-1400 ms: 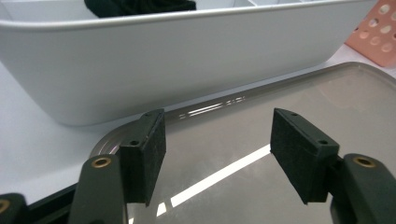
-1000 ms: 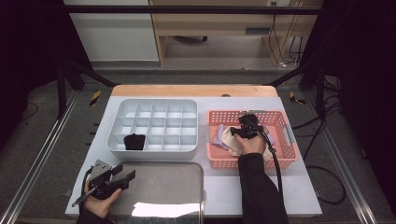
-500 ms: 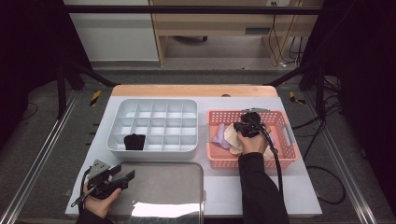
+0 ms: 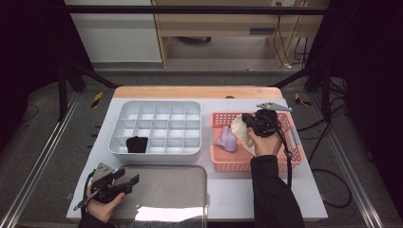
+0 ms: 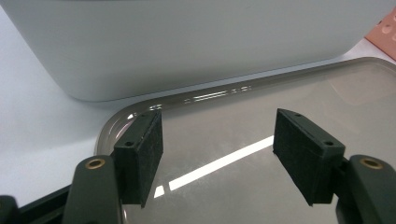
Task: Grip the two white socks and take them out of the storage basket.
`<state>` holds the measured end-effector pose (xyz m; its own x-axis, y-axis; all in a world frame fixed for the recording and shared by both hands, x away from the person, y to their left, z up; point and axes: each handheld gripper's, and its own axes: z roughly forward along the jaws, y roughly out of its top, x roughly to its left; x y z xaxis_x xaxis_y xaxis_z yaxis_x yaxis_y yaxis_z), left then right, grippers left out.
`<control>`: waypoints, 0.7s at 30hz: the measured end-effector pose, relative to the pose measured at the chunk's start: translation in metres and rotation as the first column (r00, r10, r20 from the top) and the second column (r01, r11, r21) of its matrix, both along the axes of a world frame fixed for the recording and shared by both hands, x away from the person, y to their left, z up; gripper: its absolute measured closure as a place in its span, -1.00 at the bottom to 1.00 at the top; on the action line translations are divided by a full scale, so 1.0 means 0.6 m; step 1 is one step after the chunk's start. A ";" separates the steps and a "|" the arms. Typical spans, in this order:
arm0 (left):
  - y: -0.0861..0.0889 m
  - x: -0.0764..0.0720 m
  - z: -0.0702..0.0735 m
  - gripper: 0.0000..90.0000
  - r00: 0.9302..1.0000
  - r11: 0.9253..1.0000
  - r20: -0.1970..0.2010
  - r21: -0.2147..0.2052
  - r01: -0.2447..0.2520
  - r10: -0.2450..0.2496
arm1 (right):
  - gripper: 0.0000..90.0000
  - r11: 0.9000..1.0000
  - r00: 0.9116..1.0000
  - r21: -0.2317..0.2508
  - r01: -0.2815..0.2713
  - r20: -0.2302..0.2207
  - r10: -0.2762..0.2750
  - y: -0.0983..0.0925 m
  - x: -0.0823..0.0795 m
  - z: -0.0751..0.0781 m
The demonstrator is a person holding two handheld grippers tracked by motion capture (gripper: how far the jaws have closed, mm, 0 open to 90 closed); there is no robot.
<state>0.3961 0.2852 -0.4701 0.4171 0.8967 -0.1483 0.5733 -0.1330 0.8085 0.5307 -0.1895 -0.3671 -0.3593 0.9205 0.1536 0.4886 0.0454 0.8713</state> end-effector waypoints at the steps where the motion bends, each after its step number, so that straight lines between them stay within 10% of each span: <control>1: 0.000 0.000 0.000 -0.28 1.000 1.000 0.000 0.000 0.001 -0.001 | 0.91 1.000 1.000 -0.002 -0.005 0.009 0.005 0.001 -0.002 0.005; 21: -0.005 -0.001 0.001 -0.32 1.000 1.000 -0.002 0.011 0.010 -0.010 | 0.91 0.988 0.978 -0.003 -0.153 0.143 0.152 0.024 -0.100 0.091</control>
